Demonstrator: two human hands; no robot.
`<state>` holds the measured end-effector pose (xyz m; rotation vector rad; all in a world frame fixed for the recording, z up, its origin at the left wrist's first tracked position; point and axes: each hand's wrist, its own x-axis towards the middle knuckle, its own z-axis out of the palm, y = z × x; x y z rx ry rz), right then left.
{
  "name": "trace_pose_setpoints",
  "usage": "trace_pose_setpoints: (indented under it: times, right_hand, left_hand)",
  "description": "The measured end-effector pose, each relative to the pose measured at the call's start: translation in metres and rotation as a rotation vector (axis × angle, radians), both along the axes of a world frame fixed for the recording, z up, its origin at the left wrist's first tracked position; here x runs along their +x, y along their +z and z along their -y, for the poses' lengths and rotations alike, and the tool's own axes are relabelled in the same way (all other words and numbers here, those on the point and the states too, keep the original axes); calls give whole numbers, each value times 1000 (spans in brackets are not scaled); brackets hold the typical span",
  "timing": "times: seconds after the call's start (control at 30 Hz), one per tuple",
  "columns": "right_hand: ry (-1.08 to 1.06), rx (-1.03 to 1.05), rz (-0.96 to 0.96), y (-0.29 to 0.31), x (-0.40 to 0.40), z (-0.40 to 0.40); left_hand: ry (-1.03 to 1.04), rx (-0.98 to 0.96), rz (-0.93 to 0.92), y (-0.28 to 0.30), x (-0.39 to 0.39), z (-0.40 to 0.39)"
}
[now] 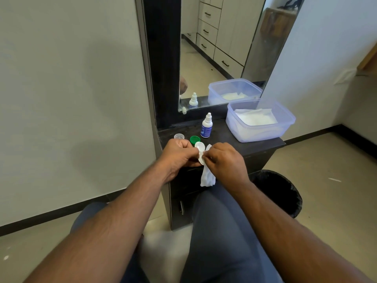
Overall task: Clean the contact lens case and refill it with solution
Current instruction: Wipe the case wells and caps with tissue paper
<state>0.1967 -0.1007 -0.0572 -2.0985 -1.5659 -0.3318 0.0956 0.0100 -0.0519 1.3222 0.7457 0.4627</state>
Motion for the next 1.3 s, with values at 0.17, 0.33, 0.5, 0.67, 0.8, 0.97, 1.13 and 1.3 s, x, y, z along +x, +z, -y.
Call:
trace_pose_setpoints:
  times: [0.17, 0.33, 0.5, 0.67, 0.8, 0.97, 1.13, 1.3]
  right_hand:
    - [-14, -52, -33, -1, 2, -5]
    - [-47, -143, -42, 2, -5, -9]
    - [-81, -315, -15, 9, -9, -12]
    - [-105, -480, 10, 25, -16, -17]
    - [-131, -564, 13, 29, -17, -21]
    - [-206, -561, -236, 33, -15, -23]
    - [-296, -371, -762, 21, -6, -20]
    - [-153, -355, -1282, 23, -3, -3]
  left_hand:
    - [-13, 45, 15, -2, 0, -3]
    - [0, 86, 28, -5, -2, -4]
    - [25, 178, -8, -4, -5, -1]
    - [80, 207, -20, -3, -7, 3]
    - [116, 239, -38, -5, -7, 5]
    - [171, 187, -5, -8, -5, 5]
    - [222, 105, 32, -7, -3, 4]
    - [245, 30, 80, -7, 1, 4]
